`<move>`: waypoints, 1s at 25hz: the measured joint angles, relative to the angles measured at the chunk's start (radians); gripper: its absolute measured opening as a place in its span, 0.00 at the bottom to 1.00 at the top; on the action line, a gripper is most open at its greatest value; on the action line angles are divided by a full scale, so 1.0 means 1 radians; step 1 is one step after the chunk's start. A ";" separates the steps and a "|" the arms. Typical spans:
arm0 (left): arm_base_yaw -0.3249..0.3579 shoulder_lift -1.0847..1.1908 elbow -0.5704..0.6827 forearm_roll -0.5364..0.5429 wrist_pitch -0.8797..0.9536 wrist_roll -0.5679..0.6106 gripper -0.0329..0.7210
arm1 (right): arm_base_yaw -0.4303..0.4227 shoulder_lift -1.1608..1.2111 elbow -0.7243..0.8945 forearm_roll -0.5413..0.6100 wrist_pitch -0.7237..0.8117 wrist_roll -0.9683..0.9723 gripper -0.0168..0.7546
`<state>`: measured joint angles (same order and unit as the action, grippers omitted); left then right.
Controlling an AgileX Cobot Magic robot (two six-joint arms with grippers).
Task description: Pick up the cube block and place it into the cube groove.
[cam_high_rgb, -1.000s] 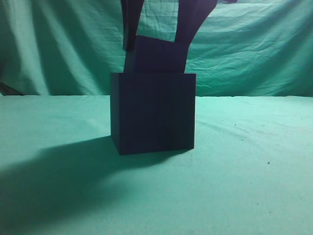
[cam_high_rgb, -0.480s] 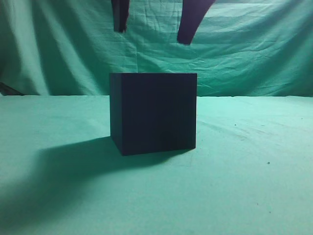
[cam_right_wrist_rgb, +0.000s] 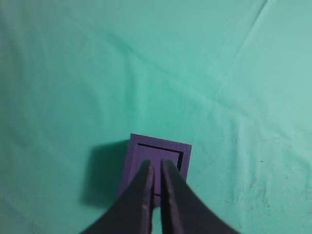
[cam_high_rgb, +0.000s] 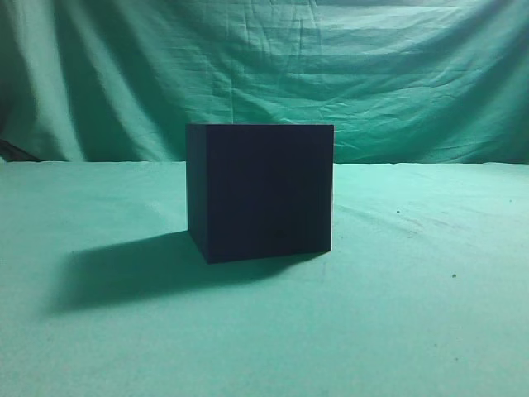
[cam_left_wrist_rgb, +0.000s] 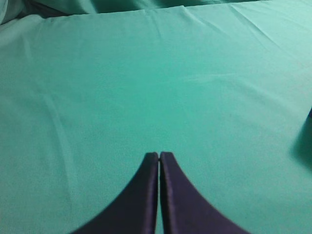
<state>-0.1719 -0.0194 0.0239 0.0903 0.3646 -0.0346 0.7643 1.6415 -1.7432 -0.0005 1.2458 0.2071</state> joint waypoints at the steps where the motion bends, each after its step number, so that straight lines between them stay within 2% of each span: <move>1: 0.000 0.000 0.000 0.000 0.000 0.000 0.04 | 0.000 -0.041 0.000 0.000 0.002 0.002 0.02; 6: 0.000 0.000 0.000 0.000 0.000 0.000 0.04 | 0.000 -0.275 0.085 -0.002 0.004 0.023 0.02; 12: 0.000 0.000 0.000 0.000 0.000 0.000 0.04 | 0.000 -0.580 0.399 -0.004 0.017 0.028 0.02; 19: 0.000 0.000 0.000 0.000 0.000 0.000 0.04 | 0.000 -0.927 0.753 0.008 -0.099 -0.024 0.02; 25: 0.000 0.000 0.000 0.000 0.000 0.000 0.04 | 0.000 -1.163 0.910 0.062 -0.125 -0.053 0.02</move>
<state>-0.1719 -0.0194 0.0239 0.0903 0.3646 -0.0346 0.7643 0.4783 -0.8331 0.0619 1.1204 0.1537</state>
